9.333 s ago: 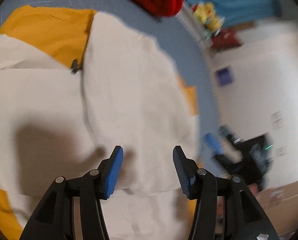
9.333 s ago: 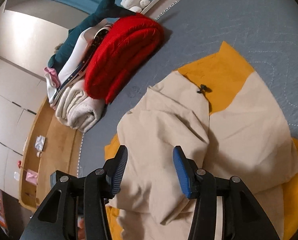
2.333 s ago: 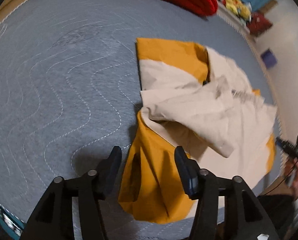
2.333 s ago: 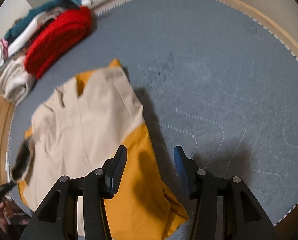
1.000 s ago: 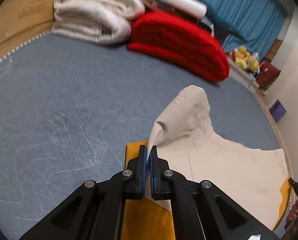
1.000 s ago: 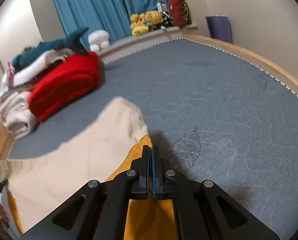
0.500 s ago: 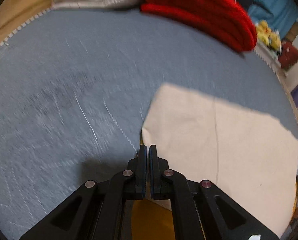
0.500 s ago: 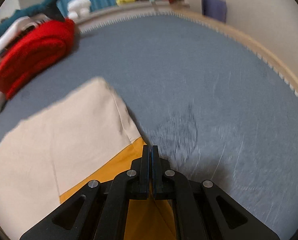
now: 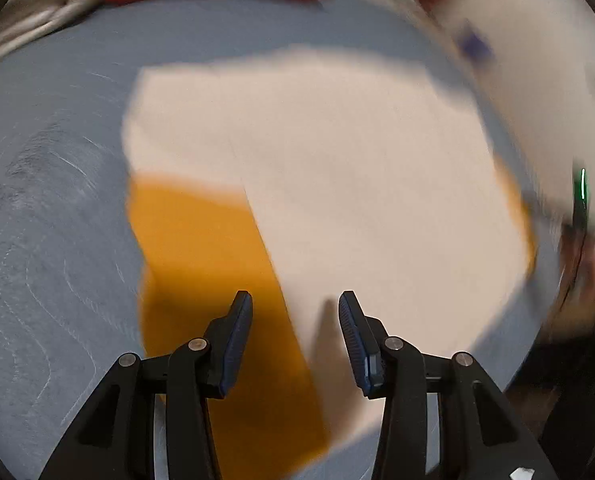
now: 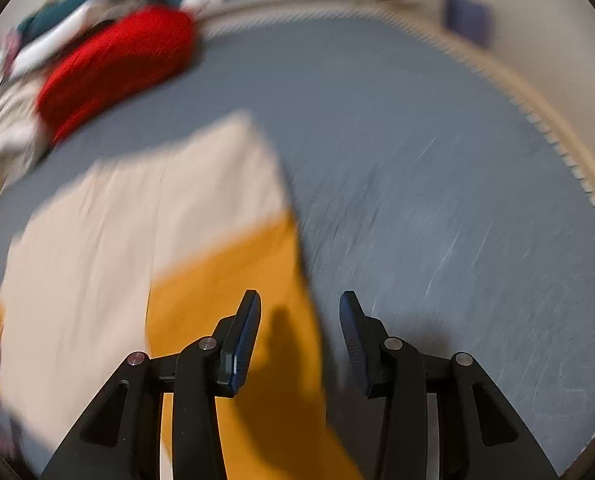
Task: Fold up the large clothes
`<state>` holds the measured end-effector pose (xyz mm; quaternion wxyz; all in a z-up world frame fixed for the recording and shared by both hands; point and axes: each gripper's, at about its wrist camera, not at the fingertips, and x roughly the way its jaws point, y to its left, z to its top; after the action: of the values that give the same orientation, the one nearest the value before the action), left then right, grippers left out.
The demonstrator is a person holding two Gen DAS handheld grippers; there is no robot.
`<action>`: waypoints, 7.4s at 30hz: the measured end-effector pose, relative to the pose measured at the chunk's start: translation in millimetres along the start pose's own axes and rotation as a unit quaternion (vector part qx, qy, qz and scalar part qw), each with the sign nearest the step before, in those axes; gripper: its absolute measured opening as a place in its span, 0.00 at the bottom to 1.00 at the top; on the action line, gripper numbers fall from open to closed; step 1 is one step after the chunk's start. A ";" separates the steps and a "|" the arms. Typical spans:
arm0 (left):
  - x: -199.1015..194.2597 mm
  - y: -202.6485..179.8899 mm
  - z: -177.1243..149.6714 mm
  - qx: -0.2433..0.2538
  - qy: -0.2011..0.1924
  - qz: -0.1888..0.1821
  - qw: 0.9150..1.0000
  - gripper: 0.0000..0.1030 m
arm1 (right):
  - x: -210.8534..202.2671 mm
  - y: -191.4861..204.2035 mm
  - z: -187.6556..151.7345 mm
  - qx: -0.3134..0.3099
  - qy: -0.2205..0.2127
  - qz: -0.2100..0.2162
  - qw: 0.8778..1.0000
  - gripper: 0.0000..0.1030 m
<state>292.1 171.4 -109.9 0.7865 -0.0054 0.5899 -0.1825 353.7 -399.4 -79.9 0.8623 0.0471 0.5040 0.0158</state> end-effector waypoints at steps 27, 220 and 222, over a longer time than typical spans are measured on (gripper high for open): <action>-146.1 -76.3 -106.8 -0.148 -0.180 0.105 0.967 0.40 | -151.7 34.9 -69.7 -0.062 -0.101 -0.085 0.989 0.26; 5.5 -190.8 5.5 -0.019 -0.095 0.000 0.995 0.43 | -50.3 23.7 -58.7 0.025 -0.014 0.095 0.995 0.37; 14.2 -194.2 13.4 -0.005 -0.091 0.013 0.996 0.43 | -30.4 14.4 -41.6 0.061 -0.010 0.110 0.992 0.37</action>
<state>253.4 -16.8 -75.4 0.8393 -0.0184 0.5166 -0.1683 302.8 -384.6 -72.5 0.8558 0.1550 0.4871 0.0796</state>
